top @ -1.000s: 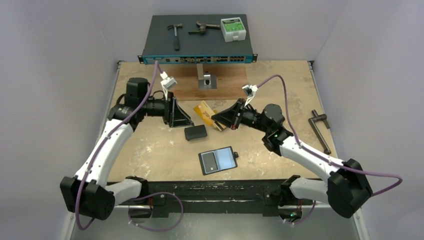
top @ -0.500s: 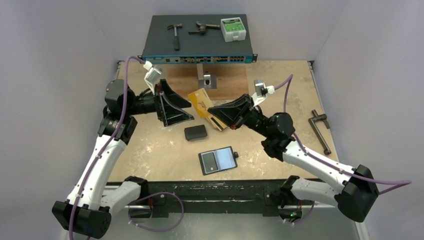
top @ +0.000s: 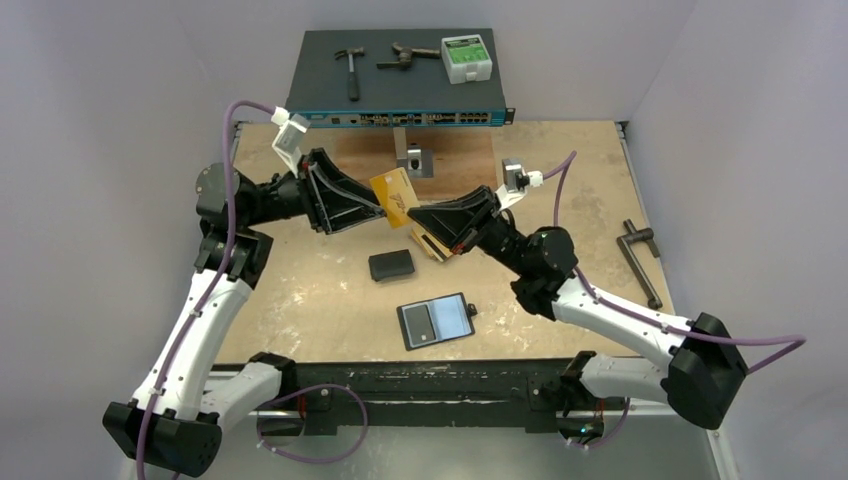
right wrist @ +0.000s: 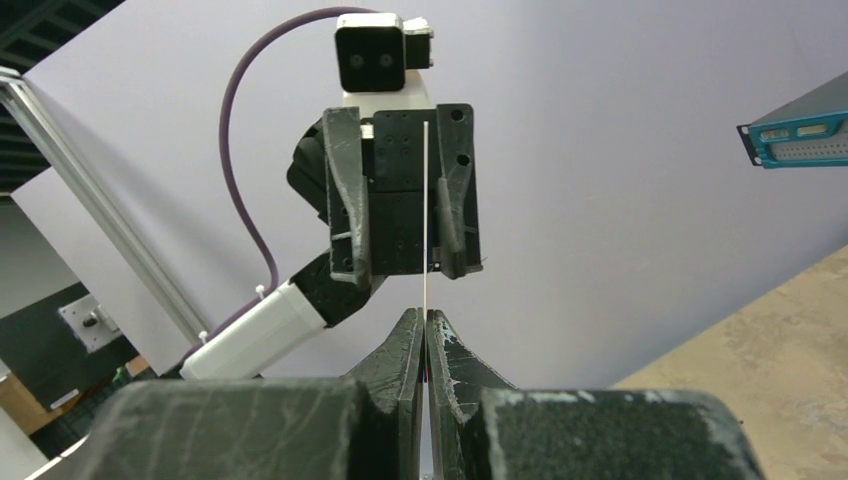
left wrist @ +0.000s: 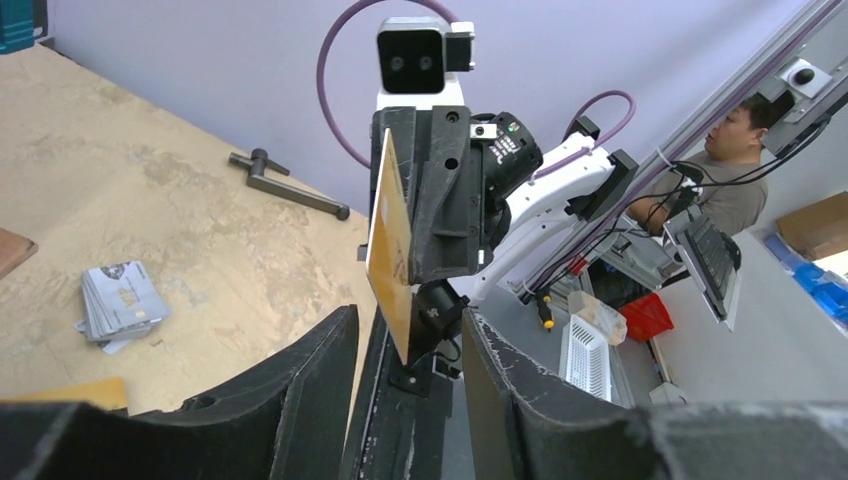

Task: Put the credit cards into the card holder
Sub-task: Insert the credit card into the card holder.

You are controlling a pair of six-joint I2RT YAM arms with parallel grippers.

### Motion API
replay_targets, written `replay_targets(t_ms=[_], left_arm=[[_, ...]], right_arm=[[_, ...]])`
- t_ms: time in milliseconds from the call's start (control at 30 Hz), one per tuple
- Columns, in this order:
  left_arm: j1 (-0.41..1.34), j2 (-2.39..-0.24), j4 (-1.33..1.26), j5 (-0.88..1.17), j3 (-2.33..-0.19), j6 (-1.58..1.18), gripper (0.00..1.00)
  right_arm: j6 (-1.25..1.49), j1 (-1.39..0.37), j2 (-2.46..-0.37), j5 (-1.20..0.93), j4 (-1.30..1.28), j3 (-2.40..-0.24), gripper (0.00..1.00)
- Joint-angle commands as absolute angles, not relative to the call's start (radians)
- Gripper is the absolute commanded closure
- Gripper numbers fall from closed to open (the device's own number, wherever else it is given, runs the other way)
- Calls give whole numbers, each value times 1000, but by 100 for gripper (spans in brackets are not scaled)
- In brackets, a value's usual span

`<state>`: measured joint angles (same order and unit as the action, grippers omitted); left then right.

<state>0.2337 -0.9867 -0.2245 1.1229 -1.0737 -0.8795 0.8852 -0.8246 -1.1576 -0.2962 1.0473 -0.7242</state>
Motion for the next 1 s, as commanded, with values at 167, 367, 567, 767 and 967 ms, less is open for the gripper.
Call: replay_targets(t_ms=[167,367,567,767,967], left_arm=[[245,-989,-310,1107,-1115,-942,69],[244,-988,-279,1098,-1122,-919,98],[233,-994,-234,1099,-1150,-891,100],[233,-987,-152,1137,-1157,-850,100],[233,-976,-108,1156,-1154,-828,100]], right_arm=[[911,-867,-1228,-214,1162,-801,100],[907,-890,-1247,-196,1181,-798,100],[887,-896,-1246,-307,1136,-793,89],[734,-853,-1167,-393,769,-943,58],[668,-767,-1185,-603,563,-1120,59]])
